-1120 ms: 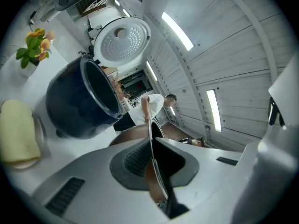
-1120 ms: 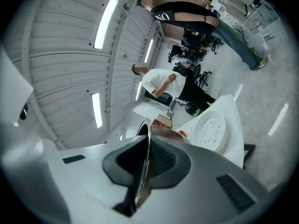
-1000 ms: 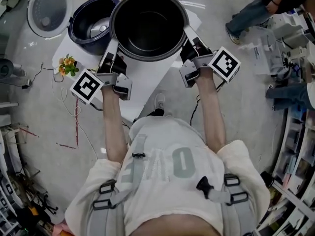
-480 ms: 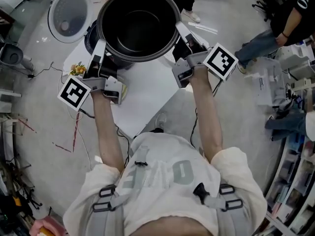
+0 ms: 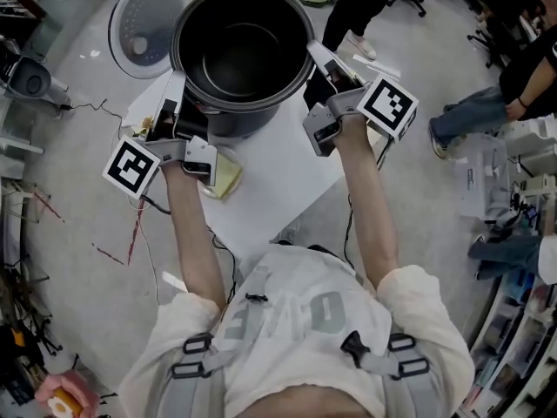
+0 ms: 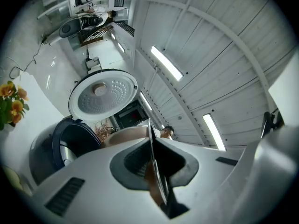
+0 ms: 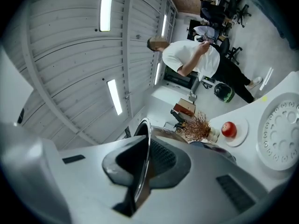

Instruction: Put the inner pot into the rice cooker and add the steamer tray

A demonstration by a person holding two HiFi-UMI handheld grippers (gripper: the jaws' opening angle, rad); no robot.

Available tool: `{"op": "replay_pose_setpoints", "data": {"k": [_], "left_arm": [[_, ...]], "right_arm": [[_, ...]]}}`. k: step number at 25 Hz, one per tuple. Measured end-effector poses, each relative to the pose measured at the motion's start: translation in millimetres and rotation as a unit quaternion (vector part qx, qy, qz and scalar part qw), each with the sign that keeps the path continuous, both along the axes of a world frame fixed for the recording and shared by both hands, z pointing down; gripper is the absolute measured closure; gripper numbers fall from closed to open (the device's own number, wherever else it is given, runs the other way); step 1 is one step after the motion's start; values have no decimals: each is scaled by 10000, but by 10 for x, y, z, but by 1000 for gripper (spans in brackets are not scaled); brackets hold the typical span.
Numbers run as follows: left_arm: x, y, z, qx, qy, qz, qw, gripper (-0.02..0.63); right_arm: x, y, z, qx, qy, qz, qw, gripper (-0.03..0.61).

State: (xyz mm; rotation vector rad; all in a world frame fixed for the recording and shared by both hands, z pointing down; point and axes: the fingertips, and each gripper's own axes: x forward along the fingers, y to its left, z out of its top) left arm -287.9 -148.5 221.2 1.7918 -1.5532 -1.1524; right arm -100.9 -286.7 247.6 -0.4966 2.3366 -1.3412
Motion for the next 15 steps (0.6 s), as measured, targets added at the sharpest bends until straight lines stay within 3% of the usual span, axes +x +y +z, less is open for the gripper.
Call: {"op": "replay_pose_setpoints", "data": {"k": [15], "left_arm": [[-31, -1, 383, -354, -227, -586, 9974, 575]], "right_arm": [[-231, -196, 327, -223, 348, -644, 9971, 551]]}}
